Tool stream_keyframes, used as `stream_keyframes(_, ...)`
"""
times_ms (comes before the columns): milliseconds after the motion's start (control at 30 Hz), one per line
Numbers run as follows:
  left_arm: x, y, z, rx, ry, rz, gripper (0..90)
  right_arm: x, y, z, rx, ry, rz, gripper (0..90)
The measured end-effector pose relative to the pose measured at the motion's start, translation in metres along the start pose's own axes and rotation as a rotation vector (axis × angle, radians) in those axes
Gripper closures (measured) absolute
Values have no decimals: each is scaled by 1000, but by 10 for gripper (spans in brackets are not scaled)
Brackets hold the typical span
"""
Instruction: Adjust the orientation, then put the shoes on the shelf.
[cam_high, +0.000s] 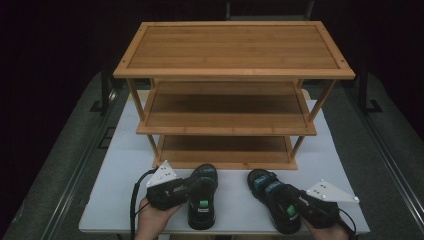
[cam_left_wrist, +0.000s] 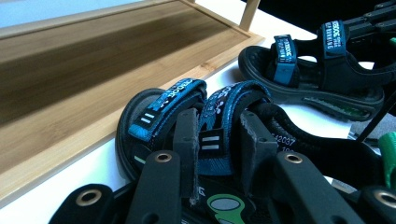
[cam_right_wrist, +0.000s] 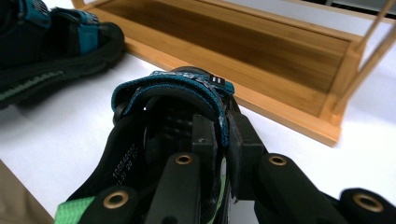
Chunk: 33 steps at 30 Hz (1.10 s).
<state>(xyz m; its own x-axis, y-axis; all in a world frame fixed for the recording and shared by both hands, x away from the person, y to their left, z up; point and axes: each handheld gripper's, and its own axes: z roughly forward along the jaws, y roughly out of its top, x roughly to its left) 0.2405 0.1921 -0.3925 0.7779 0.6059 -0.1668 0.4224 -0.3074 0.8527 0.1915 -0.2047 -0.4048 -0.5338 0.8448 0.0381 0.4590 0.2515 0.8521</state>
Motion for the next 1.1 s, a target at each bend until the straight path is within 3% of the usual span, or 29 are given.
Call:
stream_keyframes(433,-3,5,-5,-24,-4,13,712,14,10,1,-36,40,5,823)
stream_keyframes(1100,-3,14,0,-50,-8,40,713,19,20,3,-64,28,9,822)
